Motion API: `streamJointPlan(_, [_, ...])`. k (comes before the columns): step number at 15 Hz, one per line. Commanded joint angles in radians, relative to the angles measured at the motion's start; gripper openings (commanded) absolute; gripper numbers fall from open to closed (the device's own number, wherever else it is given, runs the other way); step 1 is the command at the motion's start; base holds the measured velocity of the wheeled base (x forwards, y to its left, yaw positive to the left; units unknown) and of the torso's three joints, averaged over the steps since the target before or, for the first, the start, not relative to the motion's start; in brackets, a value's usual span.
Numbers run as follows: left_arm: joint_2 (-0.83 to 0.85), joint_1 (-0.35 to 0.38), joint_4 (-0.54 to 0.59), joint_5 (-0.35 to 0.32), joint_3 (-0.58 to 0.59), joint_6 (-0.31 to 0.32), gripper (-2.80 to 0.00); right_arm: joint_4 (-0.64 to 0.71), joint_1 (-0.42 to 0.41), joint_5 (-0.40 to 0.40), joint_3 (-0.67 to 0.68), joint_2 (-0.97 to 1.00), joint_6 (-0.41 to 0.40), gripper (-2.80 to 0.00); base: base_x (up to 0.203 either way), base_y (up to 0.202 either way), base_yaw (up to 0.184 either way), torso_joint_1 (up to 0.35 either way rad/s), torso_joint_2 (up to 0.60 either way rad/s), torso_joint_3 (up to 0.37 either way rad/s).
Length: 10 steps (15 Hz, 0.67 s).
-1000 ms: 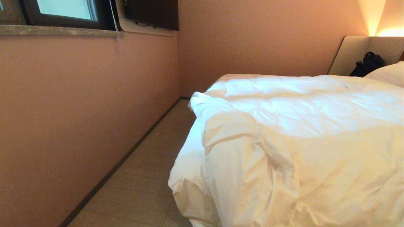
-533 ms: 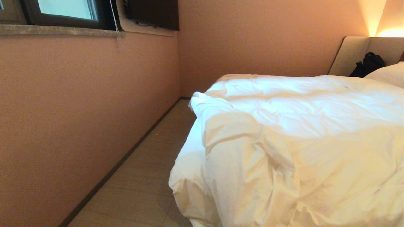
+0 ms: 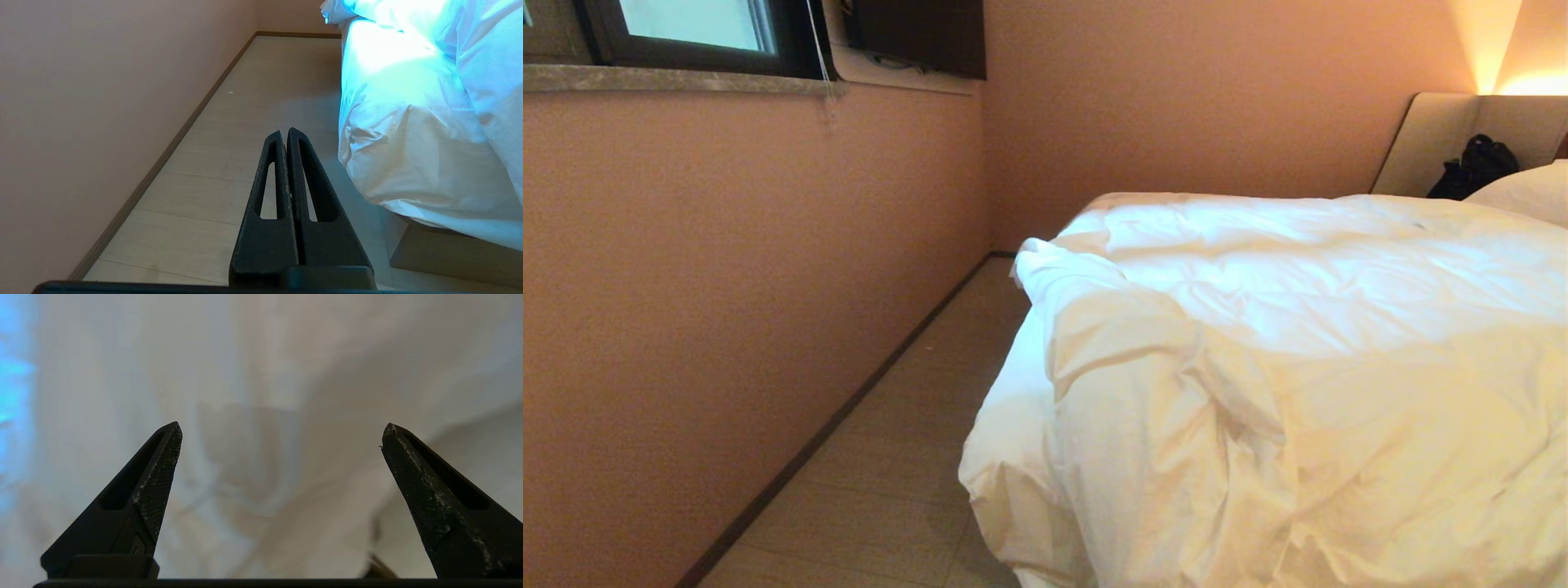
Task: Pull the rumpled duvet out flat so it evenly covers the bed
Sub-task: Flatten the corners of the folded blanket
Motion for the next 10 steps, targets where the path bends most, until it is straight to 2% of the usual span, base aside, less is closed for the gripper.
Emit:
streamJointPlan(1, [0.000, 0.000, 0.000, 0.000, 0.000, 0.000, -2.80, 0.002, -0.004, 0.397, -0.010, 0.035, -0.004, 0.00, 0.000, 0.000, 0.000, 0.000, 0.00, 0.000])
streamJointPlan(10, [0.000, 0.000, 0.000, 0.000, 0.000, 0.000, -2.80, 0.002, -0.023, 0.370, -0.045, 0.134, -0.018, 0.00, 0.000, 0.000, 0.000, 0.000, 0.00, 0.000])
